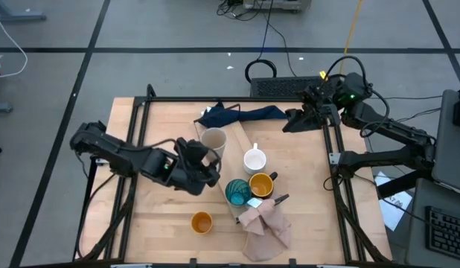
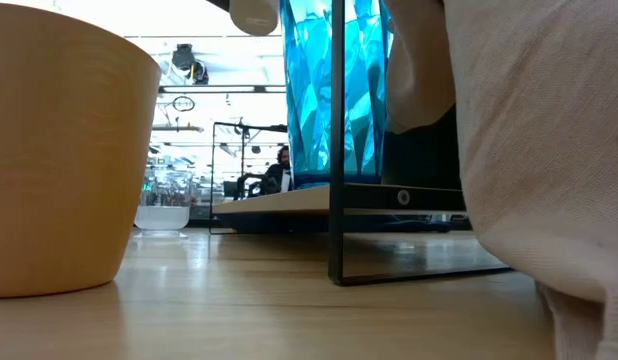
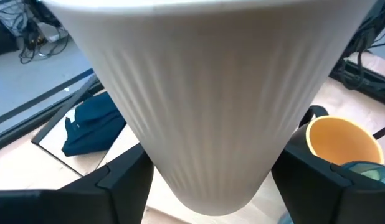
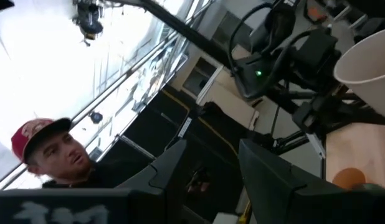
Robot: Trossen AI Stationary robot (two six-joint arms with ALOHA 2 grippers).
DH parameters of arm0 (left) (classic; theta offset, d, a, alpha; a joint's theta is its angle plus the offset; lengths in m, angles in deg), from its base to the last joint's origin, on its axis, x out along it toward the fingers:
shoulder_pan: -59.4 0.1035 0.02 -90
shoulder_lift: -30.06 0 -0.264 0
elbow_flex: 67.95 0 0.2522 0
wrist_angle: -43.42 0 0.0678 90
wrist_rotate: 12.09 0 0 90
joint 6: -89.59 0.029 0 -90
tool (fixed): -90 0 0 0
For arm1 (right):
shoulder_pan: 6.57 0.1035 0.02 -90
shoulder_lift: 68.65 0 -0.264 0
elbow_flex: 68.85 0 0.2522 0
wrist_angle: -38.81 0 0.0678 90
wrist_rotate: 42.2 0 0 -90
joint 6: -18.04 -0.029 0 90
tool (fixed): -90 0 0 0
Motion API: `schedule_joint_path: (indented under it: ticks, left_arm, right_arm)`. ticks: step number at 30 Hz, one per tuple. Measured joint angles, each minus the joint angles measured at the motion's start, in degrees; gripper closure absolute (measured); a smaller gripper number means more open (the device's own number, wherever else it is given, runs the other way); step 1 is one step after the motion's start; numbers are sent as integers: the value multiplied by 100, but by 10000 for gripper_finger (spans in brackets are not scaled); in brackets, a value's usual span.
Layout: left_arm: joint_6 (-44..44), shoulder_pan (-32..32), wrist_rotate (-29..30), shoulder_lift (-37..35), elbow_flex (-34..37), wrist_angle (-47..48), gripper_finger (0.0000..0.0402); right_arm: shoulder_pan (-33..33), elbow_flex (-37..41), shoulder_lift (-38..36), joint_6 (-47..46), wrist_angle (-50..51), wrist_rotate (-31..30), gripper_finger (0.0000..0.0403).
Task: Stack small to large cups/mugs on shelf
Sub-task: Put the white cup on the shelf
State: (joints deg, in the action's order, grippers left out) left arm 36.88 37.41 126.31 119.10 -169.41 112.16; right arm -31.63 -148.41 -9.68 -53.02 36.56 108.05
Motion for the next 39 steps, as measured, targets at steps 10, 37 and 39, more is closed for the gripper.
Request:
schedule_joint_path:
  ticks: [10, 37, 39]
  left_arm:
    - [-688, -144, -38, 661, 0, 339, 127]
    - [1710, 672, -1444, 487, 0, -939, 125]
    - [1850, 787, -1647, 489, 1, -848, 126]
  right_arm:
    - [-2, 0, -9, -56, 4, 53, 266]
    - [-20, -2, -488, 127, 16, -170, 266]
    - [-17, -2, -495, 126, 11, -177, 266]
